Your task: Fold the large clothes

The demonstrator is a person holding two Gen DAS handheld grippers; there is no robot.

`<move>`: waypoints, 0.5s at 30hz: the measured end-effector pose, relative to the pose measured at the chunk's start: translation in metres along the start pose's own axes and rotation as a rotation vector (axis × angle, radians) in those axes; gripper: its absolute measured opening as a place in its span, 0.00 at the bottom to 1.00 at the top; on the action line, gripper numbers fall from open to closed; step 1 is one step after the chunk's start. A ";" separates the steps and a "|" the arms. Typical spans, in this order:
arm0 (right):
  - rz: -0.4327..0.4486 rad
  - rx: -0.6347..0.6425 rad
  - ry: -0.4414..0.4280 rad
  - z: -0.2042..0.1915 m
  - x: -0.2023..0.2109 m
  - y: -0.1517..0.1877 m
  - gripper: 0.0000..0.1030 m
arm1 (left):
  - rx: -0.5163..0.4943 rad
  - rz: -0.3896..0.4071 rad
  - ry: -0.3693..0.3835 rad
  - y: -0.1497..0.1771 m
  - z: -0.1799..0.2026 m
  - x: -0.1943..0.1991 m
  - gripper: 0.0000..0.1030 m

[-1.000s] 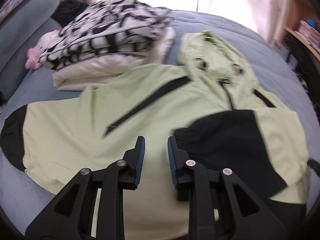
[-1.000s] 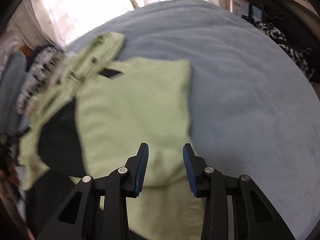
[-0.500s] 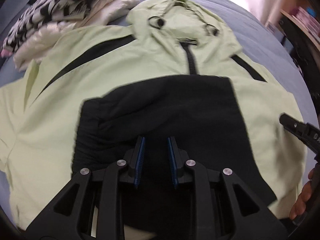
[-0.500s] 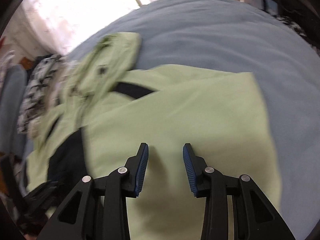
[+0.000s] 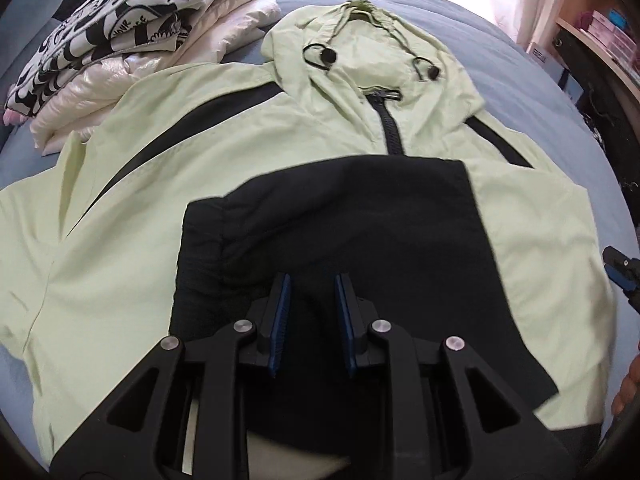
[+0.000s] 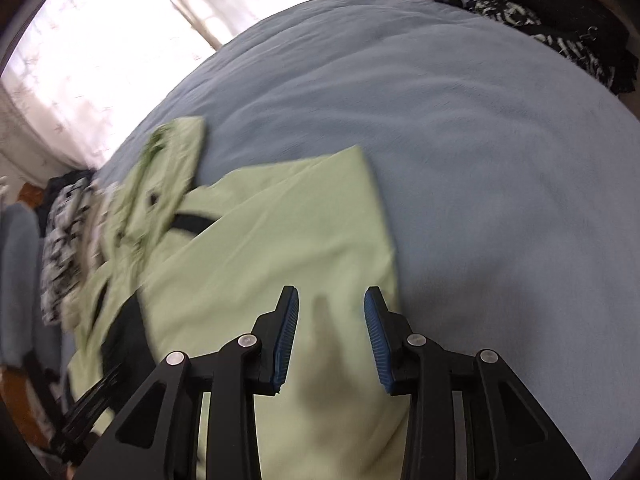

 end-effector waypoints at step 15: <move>0.055 0.051 -0.263 -0.129 0.237 0.116 0.54 | -0.001 0.087 0.126 0.033 -0.003 0.194 0.20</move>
Point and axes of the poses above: each gripper's, at about its wrist camera, not at the fingertips, and x roughly against the way its jaws point, z to its right, y to its underside, the point moved 9 cm from there along -x, roughly the way its jaws point, and after that the axes turned 15 degrees about z, right-handed, at the moved point
